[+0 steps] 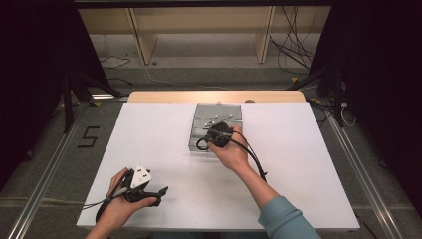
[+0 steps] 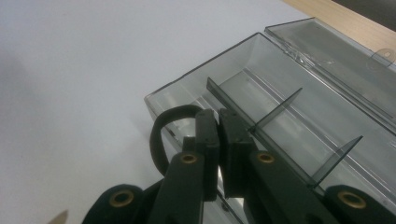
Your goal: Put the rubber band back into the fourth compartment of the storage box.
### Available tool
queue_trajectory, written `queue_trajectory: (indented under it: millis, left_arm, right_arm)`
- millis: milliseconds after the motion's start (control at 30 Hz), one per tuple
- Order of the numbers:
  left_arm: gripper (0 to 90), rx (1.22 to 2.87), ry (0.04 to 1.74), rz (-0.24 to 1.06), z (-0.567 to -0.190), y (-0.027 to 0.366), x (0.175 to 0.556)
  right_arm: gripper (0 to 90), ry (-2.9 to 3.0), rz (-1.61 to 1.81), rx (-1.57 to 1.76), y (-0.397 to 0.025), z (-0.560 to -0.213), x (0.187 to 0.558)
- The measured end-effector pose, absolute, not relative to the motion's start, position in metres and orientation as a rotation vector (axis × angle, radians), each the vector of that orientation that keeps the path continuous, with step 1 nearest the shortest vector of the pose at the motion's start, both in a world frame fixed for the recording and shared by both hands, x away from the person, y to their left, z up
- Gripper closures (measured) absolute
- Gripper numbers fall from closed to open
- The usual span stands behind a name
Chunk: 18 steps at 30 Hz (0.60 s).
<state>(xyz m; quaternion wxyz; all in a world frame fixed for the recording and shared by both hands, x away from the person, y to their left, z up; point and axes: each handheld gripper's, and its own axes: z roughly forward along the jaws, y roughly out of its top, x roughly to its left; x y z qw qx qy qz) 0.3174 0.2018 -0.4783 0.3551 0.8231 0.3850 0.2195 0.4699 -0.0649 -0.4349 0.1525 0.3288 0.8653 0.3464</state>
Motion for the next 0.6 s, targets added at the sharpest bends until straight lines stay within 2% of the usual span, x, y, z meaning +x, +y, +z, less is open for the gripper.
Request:
queue_trajectory:
  millis: [600]
  left_arm:
    - [16.3,2.129,0.994,0.566,-0.4782,0.2019,0.3175]
  right_arm:
    - [87.8,2.472,0.982,0.957,-0.0582,-0.4374,0.4783]
